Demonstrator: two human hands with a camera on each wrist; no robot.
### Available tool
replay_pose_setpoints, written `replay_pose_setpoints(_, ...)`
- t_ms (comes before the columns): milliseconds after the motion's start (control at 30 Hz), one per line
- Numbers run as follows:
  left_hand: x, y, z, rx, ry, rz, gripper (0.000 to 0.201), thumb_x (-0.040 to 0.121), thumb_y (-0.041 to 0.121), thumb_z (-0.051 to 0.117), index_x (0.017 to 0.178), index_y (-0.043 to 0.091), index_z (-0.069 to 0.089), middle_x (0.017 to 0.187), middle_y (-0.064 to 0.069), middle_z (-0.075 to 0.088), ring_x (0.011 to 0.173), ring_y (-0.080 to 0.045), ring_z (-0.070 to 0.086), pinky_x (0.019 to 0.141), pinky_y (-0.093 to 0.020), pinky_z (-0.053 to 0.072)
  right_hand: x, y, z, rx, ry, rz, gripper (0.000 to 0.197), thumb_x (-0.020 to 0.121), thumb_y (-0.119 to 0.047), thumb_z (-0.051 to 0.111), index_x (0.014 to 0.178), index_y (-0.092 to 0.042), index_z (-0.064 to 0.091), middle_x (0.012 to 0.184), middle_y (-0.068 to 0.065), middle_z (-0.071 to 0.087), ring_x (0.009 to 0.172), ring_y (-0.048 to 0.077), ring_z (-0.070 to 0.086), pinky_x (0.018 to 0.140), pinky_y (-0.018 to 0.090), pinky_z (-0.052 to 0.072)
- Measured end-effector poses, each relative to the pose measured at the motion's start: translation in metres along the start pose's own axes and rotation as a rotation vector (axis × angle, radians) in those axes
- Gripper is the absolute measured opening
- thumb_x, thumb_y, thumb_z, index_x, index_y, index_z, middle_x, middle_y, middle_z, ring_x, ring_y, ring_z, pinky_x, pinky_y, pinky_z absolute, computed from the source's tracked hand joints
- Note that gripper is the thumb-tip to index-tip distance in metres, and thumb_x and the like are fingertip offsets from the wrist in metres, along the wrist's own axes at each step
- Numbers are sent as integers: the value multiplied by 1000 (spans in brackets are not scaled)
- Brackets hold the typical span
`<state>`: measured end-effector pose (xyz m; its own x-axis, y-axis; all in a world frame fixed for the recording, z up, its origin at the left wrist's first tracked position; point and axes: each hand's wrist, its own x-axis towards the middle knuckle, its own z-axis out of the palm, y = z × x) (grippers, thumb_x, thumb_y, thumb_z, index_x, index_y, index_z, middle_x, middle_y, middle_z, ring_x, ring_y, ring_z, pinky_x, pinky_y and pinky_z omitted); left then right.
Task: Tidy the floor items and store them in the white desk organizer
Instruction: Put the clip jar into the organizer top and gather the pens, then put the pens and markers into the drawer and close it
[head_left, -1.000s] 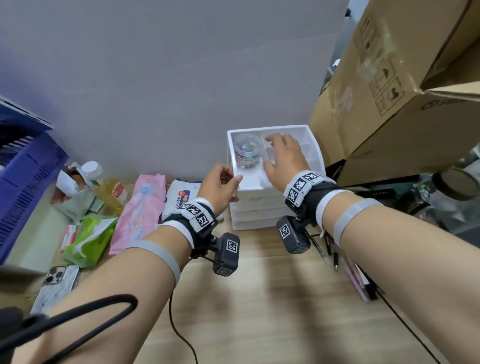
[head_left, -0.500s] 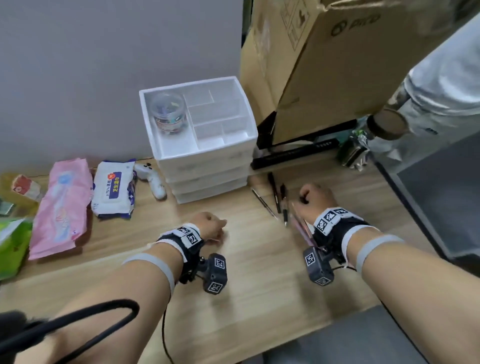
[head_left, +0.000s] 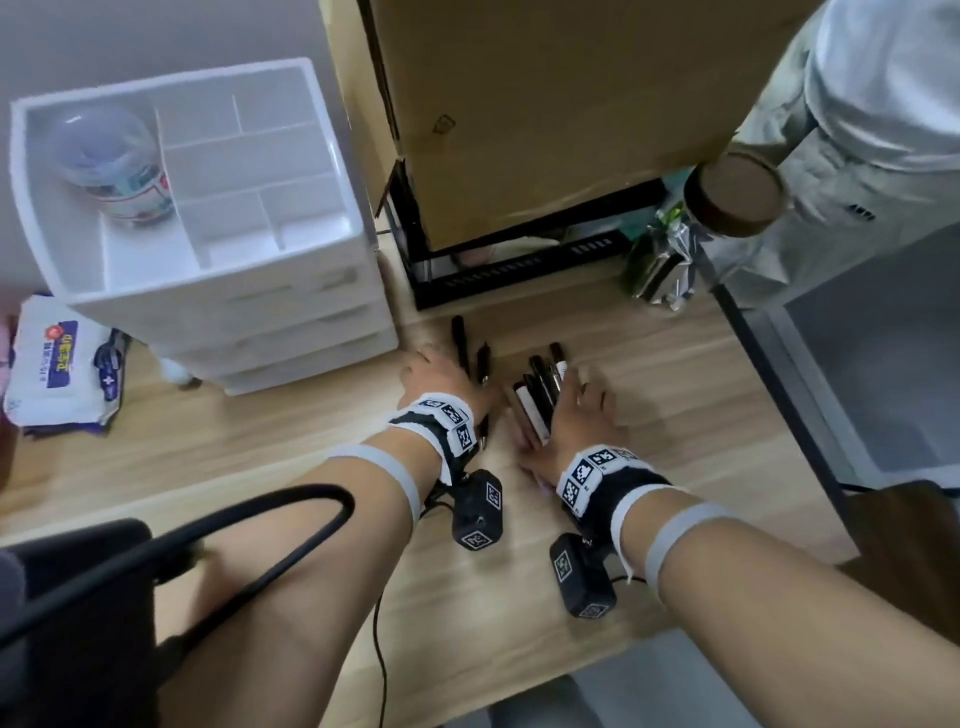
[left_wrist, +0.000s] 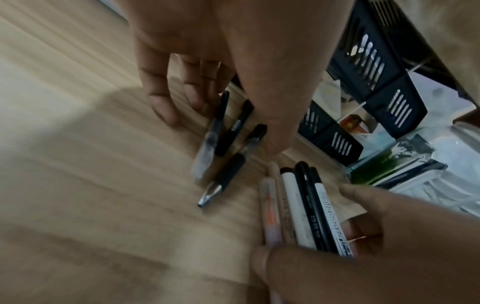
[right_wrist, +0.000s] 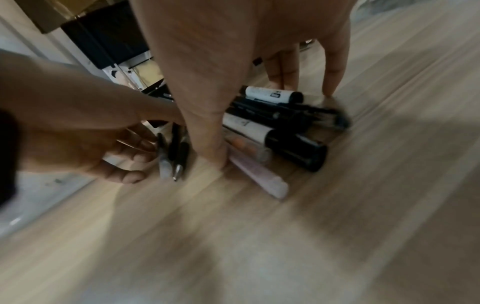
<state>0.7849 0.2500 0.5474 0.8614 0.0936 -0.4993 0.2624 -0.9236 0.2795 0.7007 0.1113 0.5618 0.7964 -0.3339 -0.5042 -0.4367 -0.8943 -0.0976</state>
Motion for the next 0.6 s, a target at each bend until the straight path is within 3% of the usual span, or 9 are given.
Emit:
replay_pose_setpoints(100,8,12,4,25,33,1,98,73,66,70,139,6,28,137,-11,37,129,-29,42,92,-45,49,13,-1,-2,95,-24,29,112,68,-52,76,149,-11,10,150,16,21,136,34,26,103,48,42)
replay_pose_setpoints(233,13,22,12,173,51,33,65,90,29,61,142,4,30,132,-10,46,119,-28,54,80,-40,49,23,2,0,7,-4,33,90,73,-17,76,141,-6,18,133,20,41,120,35,43,89,45,50)
replay_pose_setpoints(300,8,22,16,250,42,32,51,93,18,55,139,5,36,128,-10,49,110,-27,60,71,-36,45,25,1,1,-68,14,14,85,76,-14,74,140,-2,20,132,20,44,118,35,47,86,43,50)
replay_pose_setpoints(400,-3,13,18,225,-28,64,49,89,14,56,135,6,39,131,-10,42,107,-30,63,74,-39,48,29,4,-6,-7,18,3,70,83,-16,68,137,-1,26,125,19,55,110,36,58,86,40,51)
replay_pose_setpoints(467,-8,3,14,75,-55,93,43,88,15,57,127,7,43,126,-10,43,103,-34,63,75,-40,49,30,6,-15,91,-18,5,63,88,-22,63,136,-3,27,117,16,60,103,36,63,81,37,51)
replay_pose_setpoints(533,-10,-7,8,-200,-79,75,30,93,16,50,122,6,46,113,-14,54,92,-36,63,75,-40,52,27,5,-25,263,-87,-9,51,90,-26,59,131,-9,35,108,13,63,91,33,65,73,32,51)
replay_pose_setpoints(600,-19,-19,-1,-618,-209,15,25,99,21,46,118,5,47,85,-13,58,66,-28,58,58,-37,52,19,-8,-34,486,-129,-42,37,89,-27,58,119,-10,44,92,9,64,71,26,64,58,25,50)
